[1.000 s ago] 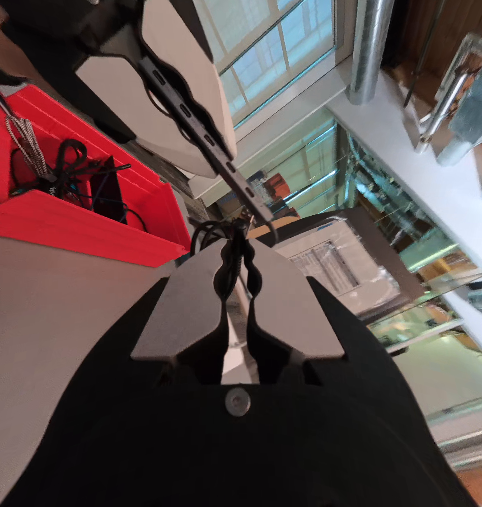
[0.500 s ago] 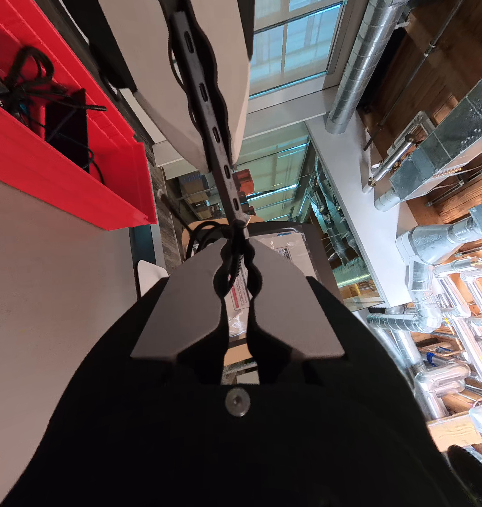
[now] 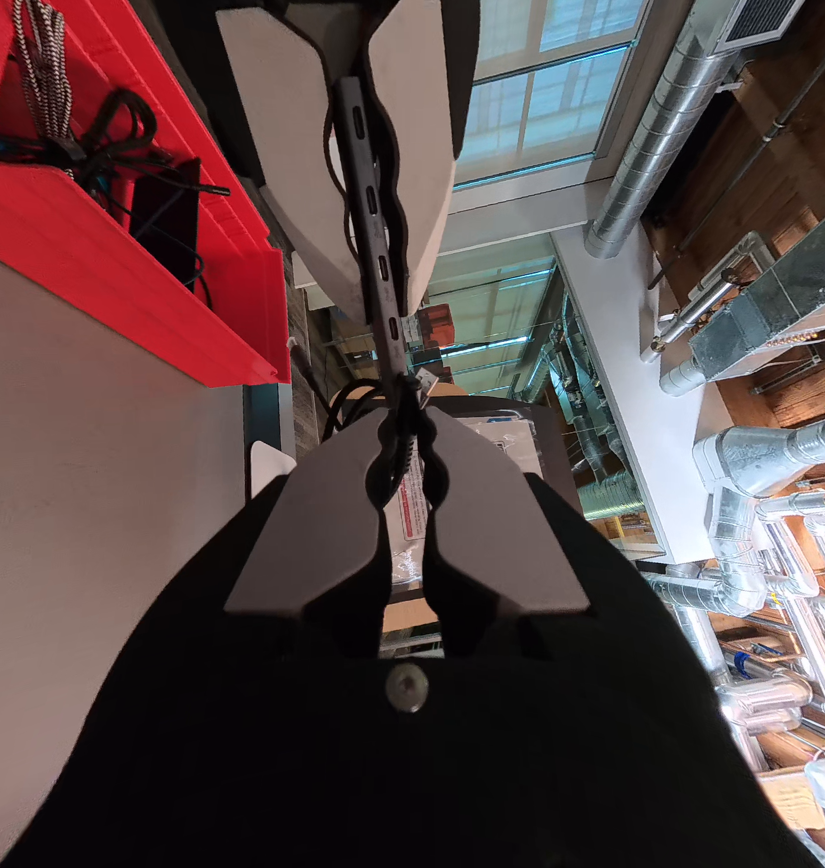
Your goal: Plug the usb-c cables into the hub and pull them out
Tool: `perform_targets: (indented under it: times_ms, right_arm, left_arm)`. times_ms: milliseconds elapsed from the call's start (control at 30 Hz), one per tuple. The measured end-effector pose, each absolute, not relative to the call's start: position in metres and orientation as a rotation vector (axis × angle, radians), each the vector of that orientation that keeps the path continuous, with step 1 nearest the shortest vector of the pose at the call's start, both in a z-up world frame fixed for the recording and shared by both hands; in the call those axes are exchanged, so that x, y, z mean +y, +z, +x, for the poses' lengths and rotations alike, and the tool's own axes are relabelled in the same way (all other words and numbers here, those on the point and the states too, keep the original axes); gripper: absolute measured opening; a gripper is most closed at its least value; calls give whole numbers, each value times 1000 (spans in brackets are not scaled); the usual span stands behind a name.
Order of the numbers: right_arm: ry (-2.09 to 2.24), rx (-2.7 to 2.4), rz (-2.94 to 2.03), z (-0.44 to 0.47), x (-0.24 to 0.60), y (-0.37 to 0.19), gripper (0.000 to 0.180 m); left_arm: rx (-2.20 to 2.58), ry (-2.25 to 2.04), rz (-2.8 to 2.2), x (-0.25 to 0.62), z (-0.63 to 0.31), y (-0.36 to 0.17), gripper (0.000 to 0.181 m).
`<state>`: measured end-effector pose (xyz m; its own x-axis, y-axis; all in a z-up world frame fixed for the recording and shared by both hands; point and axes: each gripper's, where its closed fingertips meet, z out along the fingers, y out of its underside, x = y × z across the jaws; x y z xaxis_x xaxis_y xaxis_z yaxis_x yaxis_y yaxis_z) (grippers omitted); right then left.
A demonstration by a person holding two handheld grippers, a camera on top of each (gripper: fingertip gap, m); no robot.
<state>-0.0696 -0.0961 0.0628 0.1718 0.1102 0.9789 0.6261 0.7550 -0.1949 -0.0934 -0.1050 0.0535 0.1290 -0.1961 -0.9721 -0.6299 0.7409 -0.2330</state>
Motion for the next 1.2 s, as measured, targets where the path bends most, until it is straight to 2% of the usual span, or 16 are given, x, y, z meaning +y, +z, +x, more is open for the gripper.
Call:
perform_targets:
  times_ms: [967,1200]
  right_arm:
    - [-480,-1643,-852,-60,-105,34,8]
    - [-257,-1693,-950,-64,-104,18,9]
  left_arm:
    - [1569,208,-730,-133,-71,37,13]
    - [1598,55,-880,-132,-72,31,13]
